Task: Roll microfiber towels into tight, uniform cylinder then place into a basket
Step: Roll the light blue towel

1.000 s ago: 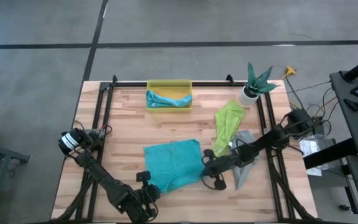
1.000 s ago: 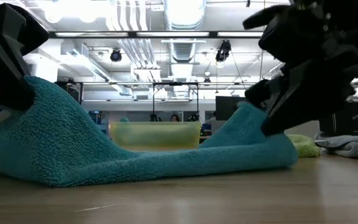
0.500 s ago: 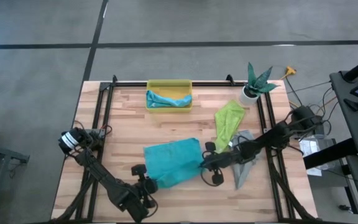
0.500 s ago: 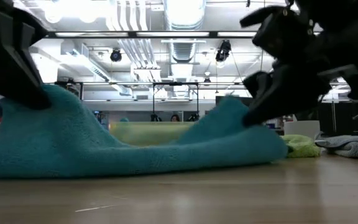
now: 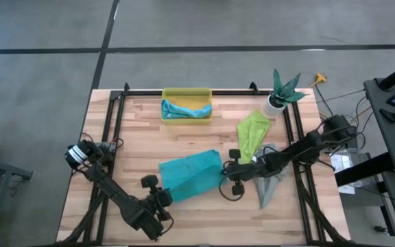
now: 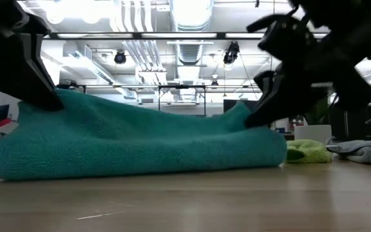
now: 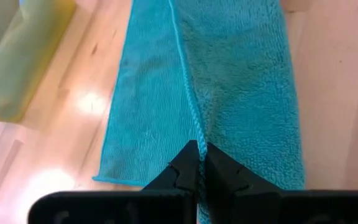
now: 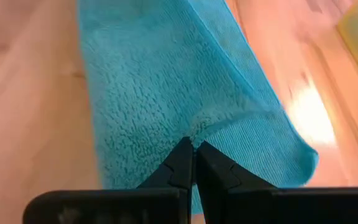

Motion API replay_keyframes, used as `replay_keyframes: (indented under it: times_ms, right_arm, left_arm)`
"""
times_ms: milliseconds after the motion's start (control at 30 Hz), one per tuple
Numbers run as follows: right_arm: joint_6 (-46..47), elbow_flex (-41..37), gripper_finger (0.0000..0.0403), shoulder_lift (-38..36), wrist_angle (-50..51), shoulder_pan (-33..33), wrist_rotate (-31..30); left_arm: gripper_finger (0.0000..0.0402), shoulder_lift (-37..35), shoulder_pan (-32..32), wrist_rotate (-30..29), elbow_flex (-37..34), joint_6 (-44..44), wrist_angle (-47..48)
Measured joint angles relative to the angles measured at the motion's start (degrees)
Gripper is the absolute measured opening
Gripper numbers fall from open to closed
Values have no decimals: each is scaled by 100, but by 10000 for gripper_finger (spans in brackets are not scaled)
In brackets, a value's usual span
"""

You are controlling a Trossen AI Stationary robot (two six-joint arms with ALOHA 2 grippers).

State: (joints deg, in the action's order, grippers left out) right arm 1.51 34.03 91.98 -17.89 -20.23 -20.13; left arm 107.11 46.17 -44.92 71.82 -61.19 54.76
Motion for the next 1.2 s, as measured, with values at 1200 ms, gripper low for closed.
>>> replay_keyframes:
  times_ms: [1200]
  right_arm:
    - [-484,-73,9,224,-379,1349,-176]
  left_arm:
    - [0,0,-663,-628,-772,-303,122]
